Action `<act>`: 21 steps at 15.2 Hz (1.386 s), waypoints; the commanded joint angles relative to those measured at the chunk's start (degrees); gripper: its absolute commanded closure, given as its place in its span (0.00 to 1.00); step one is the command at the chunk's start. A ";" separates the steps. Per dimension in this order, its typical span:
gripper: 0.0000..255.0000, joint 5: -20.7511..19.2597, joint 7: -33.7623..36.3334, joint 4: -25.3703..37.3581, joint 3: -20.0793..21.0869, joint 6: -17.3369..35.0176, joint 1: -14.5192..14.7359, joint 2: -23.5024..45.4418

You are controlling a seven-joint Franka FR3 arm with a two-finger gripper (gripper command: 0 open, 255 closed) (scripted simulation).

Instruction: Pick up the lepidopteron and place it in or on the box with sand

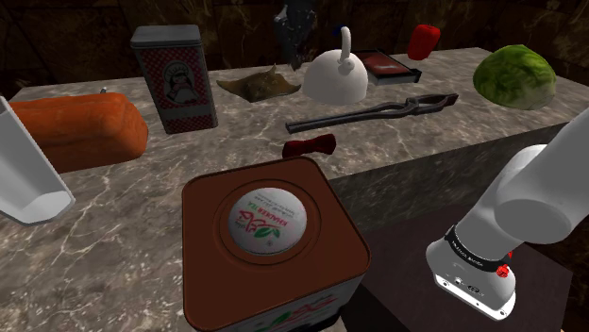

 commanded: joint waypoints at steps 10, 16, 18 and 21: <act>1.00 1.87 -16.00 -4.05 -9.71 -0.44 -5.97 -3.96; 1.00 2.27 -24.44 -2.69 -14.82 -1.23 -9.30 -2.87; 1.00 2.44 -27.21 -1.69 -16.56 -1.59 -10.34 -2.03; 1.00 2.81 -31.37 0.34 -19.09 -2.23 -11.96 -0.32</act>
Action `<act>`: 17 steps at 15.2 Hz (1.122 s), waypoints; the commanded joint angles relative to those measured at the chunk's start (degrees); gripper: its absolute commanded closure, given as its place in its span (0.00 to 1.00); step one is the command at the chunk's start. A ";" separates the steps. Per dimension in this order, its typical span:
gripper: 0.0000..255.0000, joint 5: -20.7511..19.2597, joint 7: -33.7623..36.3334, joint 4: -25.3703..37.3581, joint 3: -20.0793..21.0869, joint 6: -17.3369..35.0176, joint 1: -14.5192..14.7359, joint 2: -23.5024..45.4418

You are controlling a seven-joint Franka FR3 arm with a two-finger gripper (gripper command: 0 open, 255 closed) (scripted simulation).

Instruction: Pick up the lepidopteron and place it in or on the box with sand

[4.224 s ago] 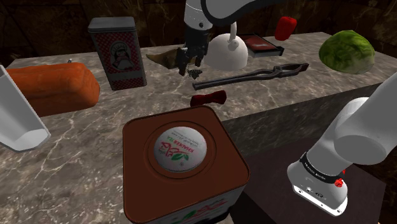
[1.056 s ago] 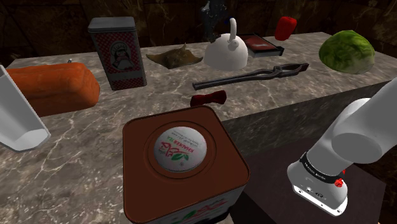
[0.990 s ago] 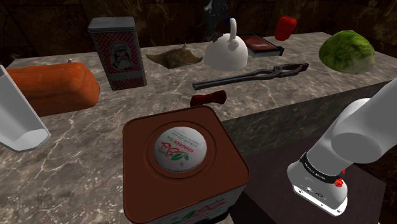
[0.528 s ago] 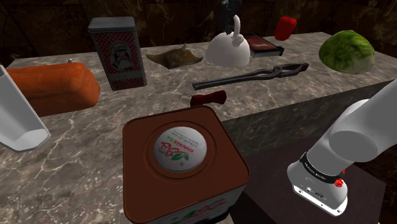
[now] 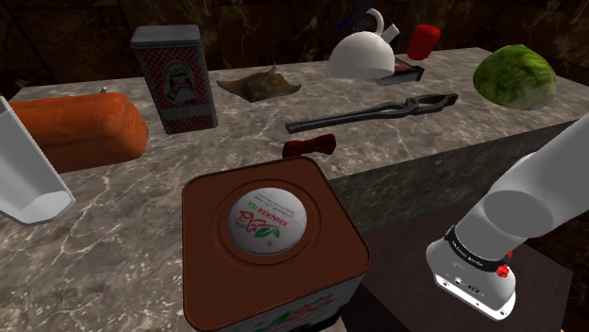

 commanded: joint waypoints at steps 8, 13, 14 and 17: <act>1.00 2.06 -12.28 7.91 -7.41 -5.06 -5.20 8.97; 1.00 4.60 -18.99 16.45 -10.82 -7.91 -8.91 15.73; 1.00 4.99 -19.79 17.71 -11.18 -8.35 -9.46 16.70; 1.00 4.77 -19.97 14.29 -11.05 -5.73 -9.30 15.87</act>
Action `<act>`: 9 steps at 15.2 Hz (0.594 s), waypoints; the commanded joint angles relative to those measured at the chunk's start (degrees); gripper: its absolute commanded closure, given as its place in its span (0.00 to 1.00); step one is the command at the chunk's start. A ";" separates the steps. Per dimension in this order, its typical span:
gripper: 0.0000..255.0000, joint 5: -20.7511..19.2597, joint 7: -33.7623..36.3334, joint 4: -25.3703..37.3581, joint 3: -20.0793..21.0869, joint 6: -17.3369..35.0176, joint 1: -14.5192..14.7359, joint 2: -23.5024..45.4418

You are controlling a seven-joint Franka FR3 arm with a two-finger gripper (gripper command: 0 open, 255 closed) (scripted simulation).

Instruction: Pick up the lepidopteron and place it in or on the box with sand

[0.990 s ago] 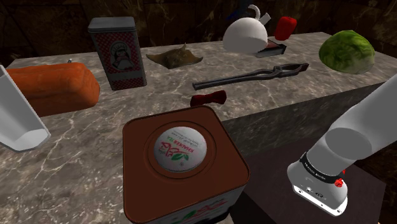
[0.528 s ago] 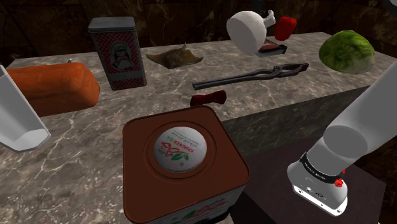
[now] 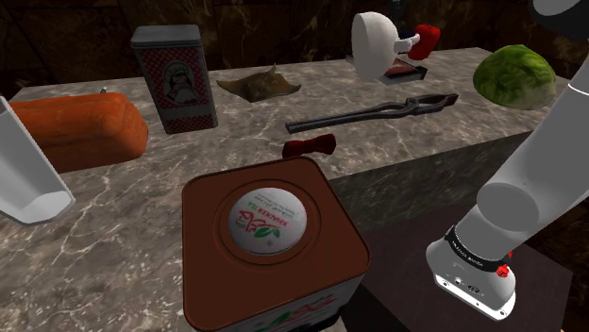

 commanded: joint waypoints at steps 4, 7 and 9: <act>1.00 -0.16 -0.48 -5.02 0.07 4.19 0.17 -0.81; 1.00 -0.22 -0.70 -7.90 0.14 6.63 0.28 -1.25; 1.00 -0.23 -0.86 -9.71 0.17 8.23 0.34 -1.46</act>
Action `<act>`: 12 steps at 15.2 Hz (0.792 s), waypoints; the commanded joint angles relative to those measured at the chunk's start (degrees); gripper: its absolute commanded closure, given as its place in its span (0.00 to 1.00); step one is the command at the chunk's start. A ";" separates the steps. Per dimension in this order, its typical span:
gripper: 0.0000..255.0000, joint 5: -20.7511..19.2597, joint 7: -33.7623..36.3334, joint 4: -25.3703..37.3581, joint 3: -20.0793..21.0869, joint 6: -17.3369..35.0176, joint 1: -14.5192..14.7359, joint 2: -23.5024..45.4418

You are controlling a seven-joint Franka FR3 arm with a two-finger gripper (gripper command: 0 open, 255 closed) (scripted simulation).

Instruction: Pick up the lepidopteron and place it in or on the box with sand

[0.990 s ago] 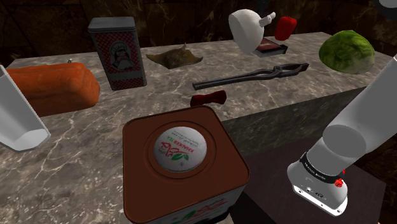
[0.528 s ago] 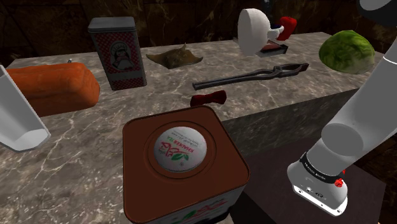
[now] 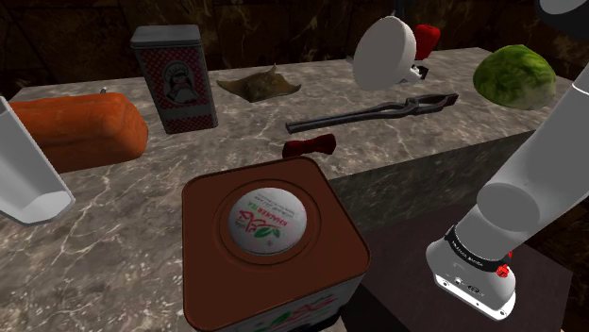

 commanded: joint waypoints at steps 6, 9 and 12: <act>1.00 0.02 -0.41 -3.24 0.02 2.82 0.05 -0.38; 1.00 0.02 -0.41 -3.24 0.02 2.82 0.05 -0.38; 0.00 0.02 -0.41 -3.23 0.02 2.81 0.05 -0.38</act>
